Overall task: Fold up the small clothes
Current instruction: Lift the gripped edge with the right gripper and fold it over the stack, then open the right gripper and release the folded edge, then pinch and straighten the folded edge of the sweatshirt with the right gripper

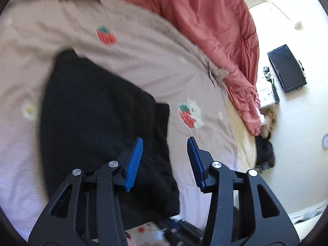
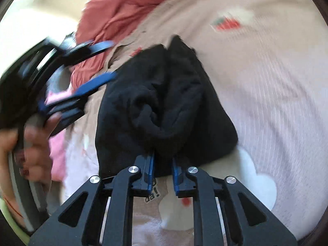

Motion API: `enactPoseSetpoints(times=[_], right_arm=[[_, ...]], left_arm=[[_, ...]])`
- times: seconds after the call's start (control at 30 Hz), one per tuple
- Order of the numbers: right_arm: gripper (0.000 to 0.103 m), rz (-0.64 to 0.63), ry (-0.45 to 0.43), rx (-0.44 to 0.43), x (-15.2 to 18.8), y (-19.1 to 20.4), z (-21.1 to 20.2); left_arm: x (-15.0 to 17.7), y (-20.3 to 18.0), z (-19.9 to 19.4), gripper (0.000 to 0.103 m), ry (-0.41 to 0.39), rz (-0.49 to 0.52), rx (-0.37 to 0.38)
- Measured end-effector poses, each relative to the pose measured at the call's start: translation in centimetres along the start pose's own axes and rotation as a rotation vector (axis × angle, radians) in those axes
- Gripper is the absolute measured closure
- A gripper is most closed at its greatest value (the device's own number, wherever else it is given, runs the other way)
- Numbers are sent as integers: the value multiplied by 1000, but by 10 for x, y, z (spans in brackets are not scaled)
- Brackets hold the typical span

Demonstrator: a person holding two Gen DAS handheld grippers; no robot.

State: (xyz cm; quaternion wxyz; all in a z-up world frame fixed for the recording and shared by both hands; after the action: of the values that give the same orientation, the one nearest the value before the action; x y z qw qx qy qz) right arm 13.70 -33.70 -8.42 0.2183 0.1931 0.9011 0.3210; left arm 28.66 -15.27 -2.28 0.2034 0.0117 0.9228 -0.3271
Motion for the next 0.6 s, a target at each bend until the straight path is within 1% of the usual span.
enactPoseSetpoints(times=[0.07, 0.1, 0.13, 0.17, 0.2, 0.23, 0.27, 0.33, 0.37, 0.4, 0.47, 0.5, 0.53, 0.57, 0.6], right_arm=[[85, 13, -4, 2, 0, -2, -4], [83, 10, -12, 9, 0, -1, -7], [79, 8, -18, 15, -1, 0, -10], [78, 7, -28, 25, 0, 0, -14], [77, 4, -42, 36, 1, -1, -18], [76, -1, -63, 43, 1, -1, -25], [73, -4, -85, 54, 2, -1, -31], [68, -10, -148, 72, -1, -1, -45], [67, -18, -178, 87, -7, 1, -51], [66, -33, -213, 106, -12, 1, -58], [61, -72, -262, 140, -27, 2, -60], [59, -100, -274, 155, -34, 1, -58], [58, -140, -272, 158, -40, 2, -56], [58, -163, -263, 156, -44, 3, -52], [58, -190, -235, 146, -51, 5, -44]], left_arm=[[6, 6, -21, 64, -51, 57, -114], [9, 9, -27, 64, -63, 81, -165], [13, 14, -33, 64, -78, 115, -242], [16, 17, -36, 64, -84, 136, -288], [22, 22, -38, 64, -89, 163, -353], [28, 29, -37, 63, -78, 179, -391], [35, 35, -34, 63, -60, 181, -412], [44, 41, -21, 63, -17, 177, -413], [47, 43, -18, 63, -9, 179, -416], [55, 41, -12, 63, -10, 206, -438], [68, 30, -5, 63, -32, 290, -504], [73, 25, -3, 63, -45, 328, -532], [76, 24, -2, 63, -52, 343, -542], [76, 25, -4, 63, -59, 339, -540], [76, 28, -6, 63, -62, 320, -525]])
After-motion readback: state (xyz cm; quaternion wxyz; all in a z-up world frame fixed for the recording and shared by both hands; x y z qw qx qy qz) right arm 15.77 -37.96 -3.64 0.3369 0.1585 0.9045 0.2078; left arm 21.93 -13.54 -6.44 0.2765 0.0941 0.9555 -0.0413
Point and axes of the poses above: each gripper's, at about its wrist camera, not at the fingertips, and z roughly the way its jaws point, y to its left, x to its underside, the point moved 1 cm from there along z, roughly the way its jaws point, and after that the axes turned 4 degrees about z, right-handed, at the moved point
